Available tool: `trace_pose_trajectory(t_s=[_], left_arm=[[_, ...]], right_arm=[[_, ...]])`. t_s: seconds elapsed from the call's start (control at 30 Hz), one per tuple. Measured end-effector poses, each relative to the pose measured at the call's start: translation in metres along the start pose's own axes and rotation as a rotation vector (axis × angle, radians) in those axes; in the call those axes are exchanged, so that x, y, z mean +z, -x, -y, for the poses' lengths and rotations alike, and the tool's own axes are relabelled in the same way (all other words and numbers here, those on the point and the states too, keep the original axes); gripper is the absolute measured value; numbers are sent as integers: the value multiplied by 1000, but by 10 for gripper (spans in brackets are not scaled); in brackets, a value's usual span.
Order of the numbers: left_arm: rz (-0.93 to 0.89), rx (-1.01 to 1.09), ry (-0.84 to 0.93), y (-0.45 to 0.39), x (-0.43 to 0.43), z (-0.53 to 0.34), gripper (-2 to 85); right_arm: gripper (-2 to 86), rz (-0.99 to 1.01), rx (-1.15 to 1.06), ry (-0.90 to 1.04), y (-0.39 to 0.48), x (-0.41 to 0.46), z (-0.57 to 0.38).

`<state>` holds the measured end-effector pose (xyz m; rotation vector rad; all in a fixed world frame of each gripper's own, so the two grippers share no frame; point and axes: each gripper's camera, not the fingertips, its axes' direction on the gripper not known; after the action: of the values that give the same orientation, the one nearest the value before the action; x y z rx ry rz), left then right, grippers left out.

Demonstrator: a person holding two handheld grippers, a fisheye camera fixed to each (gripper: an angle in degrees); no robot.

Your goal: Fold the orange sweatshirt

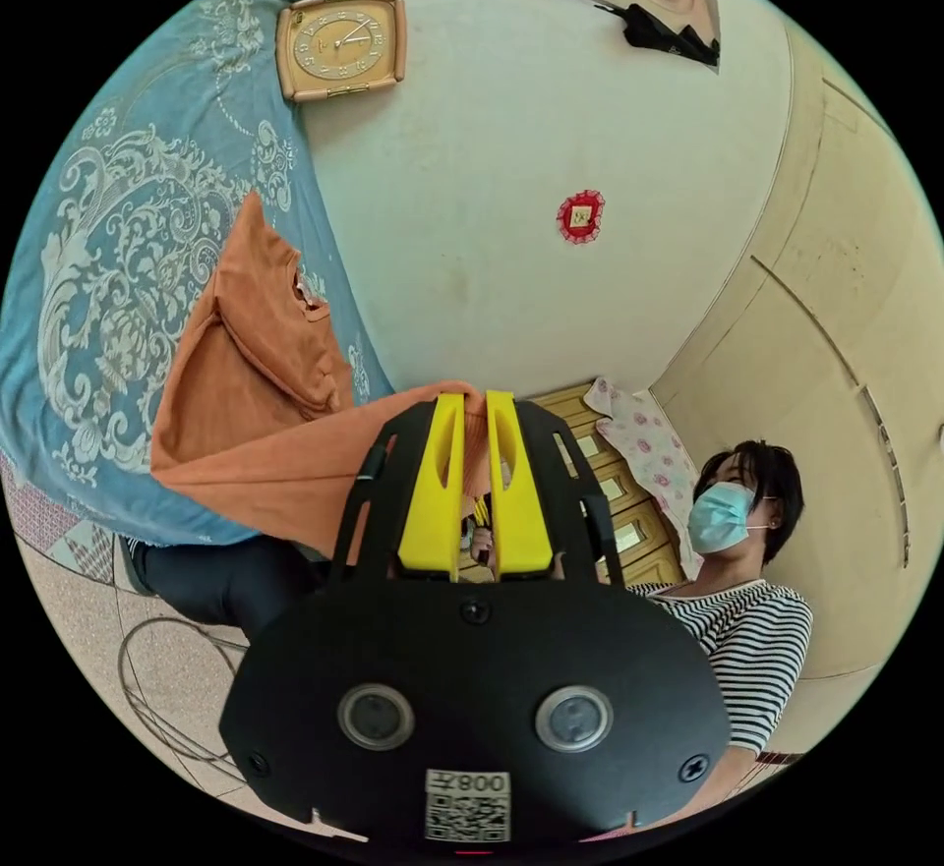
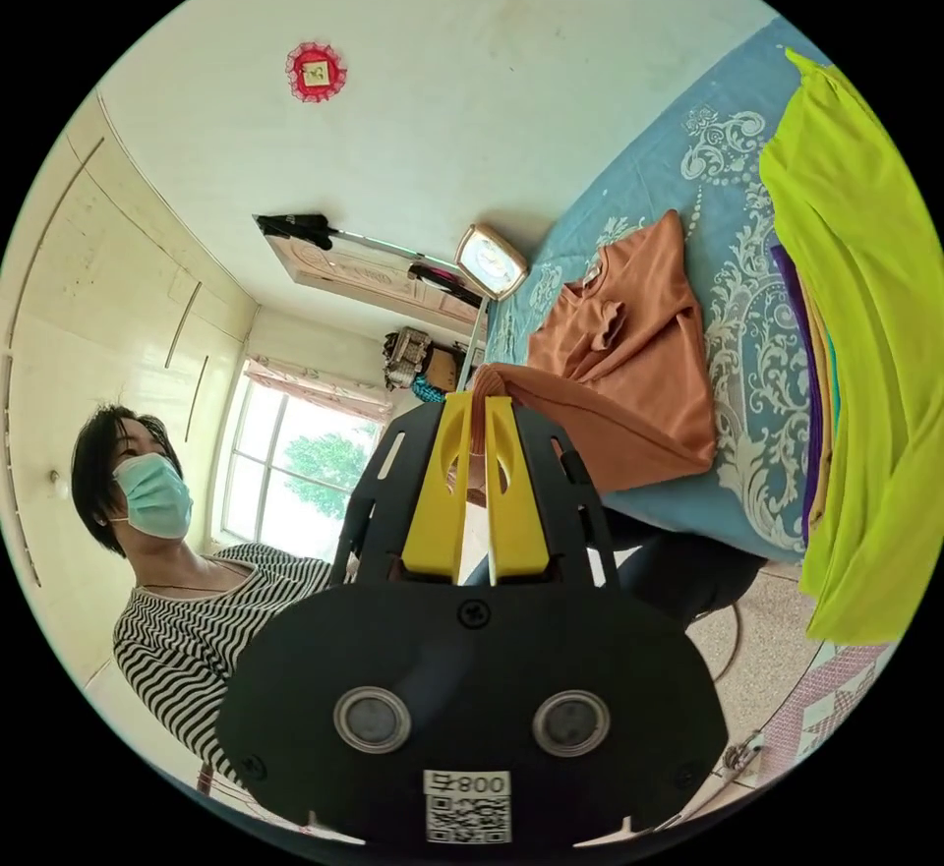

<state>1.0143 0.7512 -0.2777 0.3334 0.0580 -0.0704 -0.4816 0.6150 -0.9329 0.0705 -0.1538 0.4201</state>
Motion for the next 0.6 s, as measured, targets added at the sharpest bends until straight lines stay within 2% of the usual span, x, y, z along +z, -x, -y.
trace_pose_trajectory(t_s=[0.37, 0.6], left_arm=[[82, 26, -20, 76, 97, 188, 34], [207, -26, -41, 154, 145, 272, 48]], right_arm=[[18, -38, -7, -16, -19, 46, 203], [20, -94, 75, 8, -71, 94, 328]])
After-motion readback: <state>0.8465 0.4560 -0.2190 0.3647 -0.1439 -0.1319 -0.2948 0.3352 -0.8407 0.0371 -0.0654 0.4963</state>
